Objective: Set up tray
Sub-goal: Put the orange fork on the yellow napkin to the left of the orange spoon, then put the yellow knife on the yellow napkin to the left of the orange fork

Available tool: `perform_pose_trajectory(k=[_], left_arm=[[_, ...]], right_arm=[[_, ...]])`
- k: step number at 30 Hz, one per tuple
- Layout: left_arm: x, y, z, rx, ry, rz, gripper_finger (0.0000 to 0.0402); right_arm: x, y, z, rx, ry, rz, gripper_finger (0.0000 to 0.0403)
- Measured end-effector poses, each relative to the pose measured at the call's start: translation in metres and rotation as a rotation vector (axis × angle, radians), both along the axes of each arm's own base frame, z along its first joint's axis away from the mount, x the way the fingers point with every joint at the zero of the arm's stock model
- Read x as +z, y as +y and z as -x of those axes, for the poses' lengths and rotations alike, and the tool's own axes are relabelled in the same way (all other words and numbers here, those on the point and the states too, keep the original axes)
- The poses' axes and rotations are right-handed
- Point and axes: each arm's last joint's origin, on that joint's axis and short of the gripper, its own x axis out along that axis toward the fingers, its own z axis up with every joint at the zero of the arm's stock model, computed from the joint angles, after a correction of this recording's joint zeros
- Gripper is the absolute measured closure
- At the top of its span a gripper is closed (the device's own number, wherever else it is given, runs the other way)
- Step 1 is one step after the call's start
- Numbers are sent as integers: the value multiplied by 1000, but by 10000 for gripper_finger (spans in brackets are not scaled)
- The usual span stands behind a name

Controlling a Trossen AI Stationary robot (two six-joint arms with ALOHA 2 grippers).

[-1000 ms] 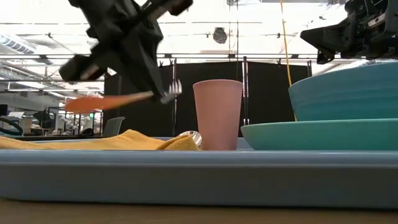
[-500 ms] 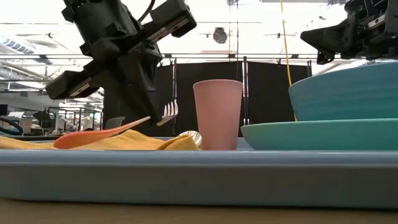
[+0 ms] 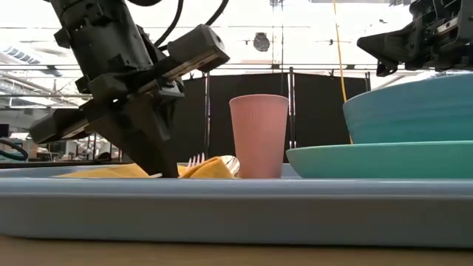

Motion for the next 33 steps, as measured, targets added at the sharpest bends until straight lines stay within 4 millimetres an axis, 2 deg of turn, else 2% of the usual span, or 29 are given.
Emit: perform_pose_trajectory(k=[21,28,33], left_arm=[[1,0,-1,69,-23,22,388],[2,1,0,41,-9,23,315],[14,2,3,-23,-20,20,271]], right_arm=[[0,0,0,1,1,-9,403],[0,0,0,1,0,-10,403],[0,0,0,1,0,-10,403]])
